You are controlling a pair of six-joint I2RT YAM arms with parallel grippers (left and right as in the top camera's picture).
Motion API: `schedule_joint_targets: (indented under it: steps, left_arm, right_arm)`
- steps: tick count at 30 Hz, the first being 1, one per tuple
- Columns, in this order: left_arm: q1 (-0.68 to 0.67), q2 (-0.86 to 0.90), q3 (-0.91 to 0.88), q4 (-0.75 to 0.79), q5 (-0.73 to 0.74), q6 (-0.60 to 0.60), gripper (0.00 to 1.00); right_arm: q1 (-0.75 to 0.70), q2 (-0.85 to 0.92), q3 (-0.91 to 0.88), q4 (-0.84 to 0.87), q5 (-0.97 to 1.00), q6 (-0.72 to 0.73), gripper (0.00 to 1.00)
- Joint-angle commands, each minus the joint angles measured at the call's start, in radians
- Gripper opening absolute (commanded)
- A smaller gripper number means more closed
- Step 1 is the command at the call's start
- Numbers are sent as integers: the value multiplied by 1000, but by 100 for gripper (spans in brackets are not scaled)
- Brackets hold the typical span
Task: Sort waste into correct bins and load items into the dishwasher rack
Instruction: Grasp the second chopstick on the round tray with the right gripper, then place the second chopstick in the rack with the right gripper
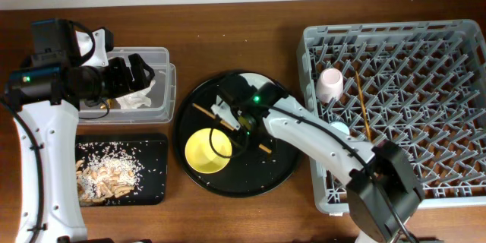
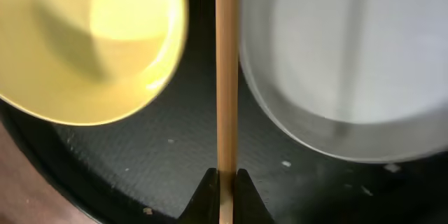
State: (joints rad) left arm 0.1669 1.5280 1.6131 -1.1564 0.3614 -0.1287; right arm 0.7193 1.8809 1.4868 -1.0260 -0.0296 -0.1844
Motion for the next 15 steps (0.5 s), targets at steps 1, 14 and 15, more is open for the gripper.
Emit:
schedule_joint_targets:
  steps: [1, 14, 15]
  left_arm:
    - [2, 0, -3, 2, -3, -6, 100]
    - [2, 0, -3, 2, -3, -6, 100]
    - [2, 0, -3, 2, -3, -6, 100]
  right_arm:
    - [-67, -31, 123, -85, 72, 71, 4]
    - [-717, -29, 310, -276, 61, 61, 4]
    - [-743, -29, 306, -276, 61, 50, 4]
